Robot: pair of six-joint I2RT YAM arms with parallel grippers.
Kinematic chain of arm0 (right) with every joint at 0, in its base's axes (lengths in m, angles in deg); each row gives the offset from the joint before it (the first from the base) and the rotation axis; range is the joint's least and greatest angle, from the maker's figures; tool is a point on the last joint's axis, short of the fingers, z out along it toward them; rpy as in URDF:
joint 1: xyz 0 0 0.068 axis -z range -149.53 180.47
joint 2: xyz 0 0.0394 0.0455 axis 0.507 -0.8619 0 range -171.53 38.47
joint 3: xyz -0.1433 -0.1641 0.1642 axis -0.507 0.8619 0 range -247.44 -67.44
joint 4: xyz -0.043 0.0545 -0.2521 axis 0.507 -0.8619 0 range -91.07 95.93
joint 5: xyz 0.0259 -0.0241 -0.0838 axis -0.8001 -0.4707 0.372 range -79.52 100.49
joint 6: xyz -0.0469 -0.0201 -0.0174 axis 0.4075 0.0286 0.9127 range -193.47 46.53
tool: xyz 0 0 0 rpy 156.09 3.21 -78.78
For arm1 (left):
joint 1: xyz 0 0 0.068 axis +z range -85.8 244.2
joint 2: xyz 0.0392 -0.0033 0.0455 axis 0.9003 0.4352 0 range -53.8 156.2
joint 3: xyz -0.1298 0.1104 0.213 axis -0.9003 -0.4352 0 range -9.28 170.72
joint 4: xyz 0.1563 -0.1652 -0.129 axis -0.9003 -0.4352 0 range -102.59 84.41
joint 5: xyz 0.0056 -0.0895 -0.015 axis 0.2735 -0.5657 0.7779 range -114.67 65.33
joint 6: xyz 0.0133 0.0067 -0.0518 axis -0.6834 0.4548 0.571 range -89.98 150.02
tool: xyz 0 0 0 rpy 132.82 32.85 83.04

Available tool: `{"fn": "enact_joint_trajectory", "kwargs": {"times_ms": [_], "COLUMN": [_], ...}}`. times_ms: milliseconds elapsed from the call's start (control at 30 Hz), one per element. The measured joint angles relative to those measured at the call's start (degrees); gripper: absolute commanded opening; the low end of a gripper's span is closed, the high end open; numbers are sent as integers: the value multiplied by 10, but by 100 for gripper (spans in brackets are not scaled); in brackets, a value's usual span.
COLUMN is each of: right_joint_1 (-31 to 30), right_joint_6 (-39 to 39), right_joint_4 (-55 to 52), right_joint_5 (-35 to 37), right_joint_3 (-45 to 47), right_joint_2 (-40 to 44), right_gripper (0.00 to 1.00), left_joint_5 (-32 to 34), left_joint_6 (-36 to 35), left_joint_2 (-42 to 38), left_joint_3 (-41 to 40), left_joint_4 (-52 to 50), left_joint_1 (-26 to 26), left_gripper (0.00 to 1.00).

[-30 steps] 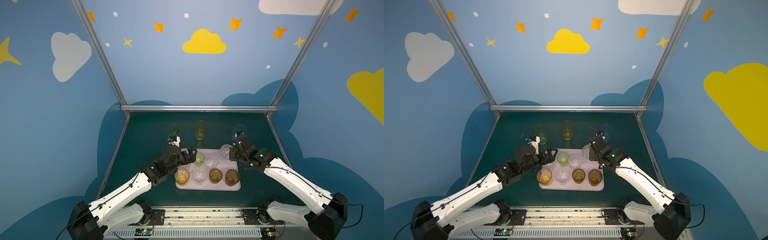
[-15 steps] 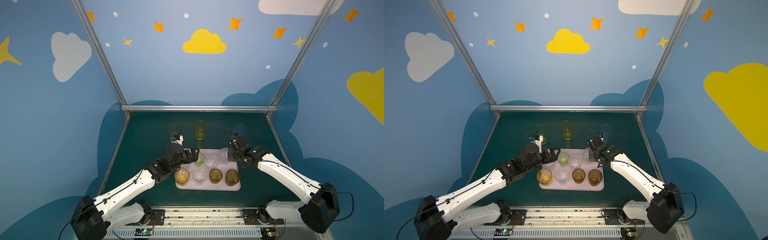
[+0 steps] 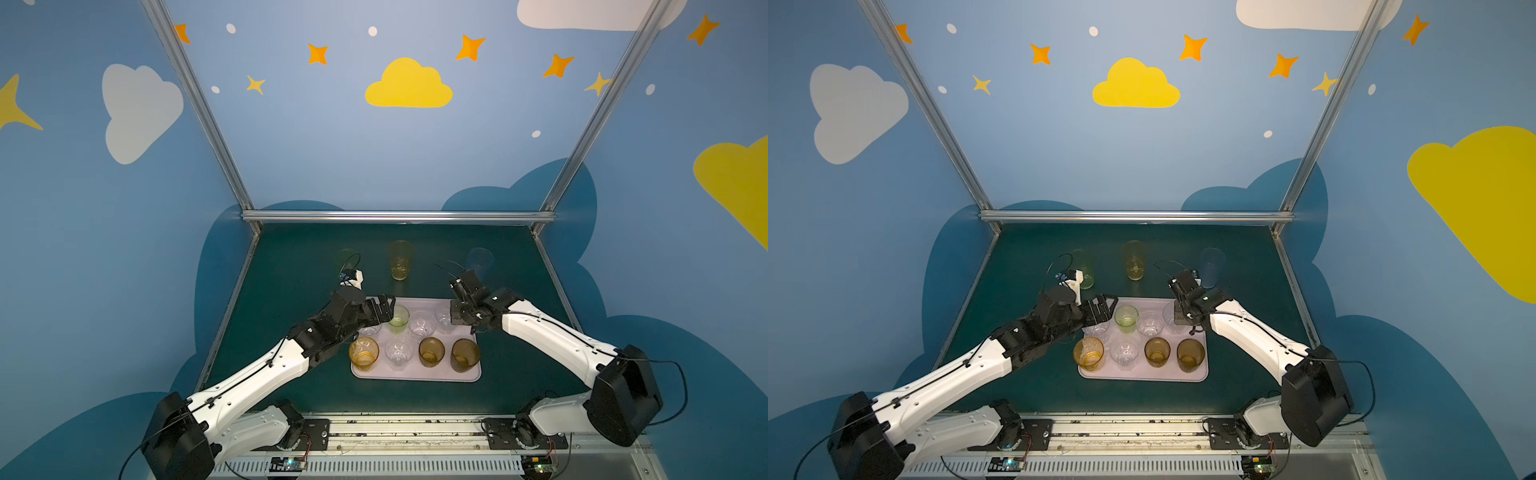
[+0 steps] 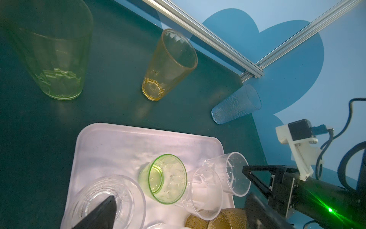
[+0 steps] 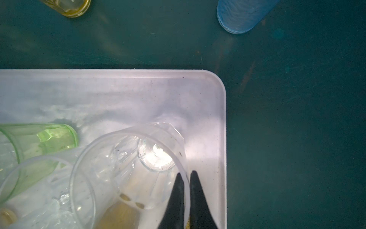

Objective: Place the glasses into the tray
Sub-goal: Place the glass on the tray.

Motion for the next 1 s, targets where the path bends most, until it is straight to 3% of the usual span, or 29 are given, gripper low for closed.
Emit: {"fn": "enact_joint_trajectory", "kwargs": {"times_ms": [167,467,533,633,767,1000], "right_joint_1": [0,0,0,0,0,0], "right_joint_6": [-4,-14,-15,-17,-19,-18], "right_joint_4": [-1,-3,-3,-2,-1,0], "right_joint_5": [0,0,0,-1,0,1], "right_joint_3": [0,0,0,0,0,-1], "right_joint_2": [-2,-3,-4,-5,-7,-7], "right_gripper": [1,13,23,30,48,64], "left_joint_5": [0,-6,-7,-9,-10,-12], "left_joint_6": [0,5,5,8,9,10], "left_joint_2": [-1,-3,-3,-3,-3,-3], "left_joint_3": [0,-2,-2,-2,-2,-3], "left_joint_4": [0,0,0,0,0,0], "left_joint_1": [5,10,12,14,16,19], "left_gripper": [100,100,100,100,100,100]}}
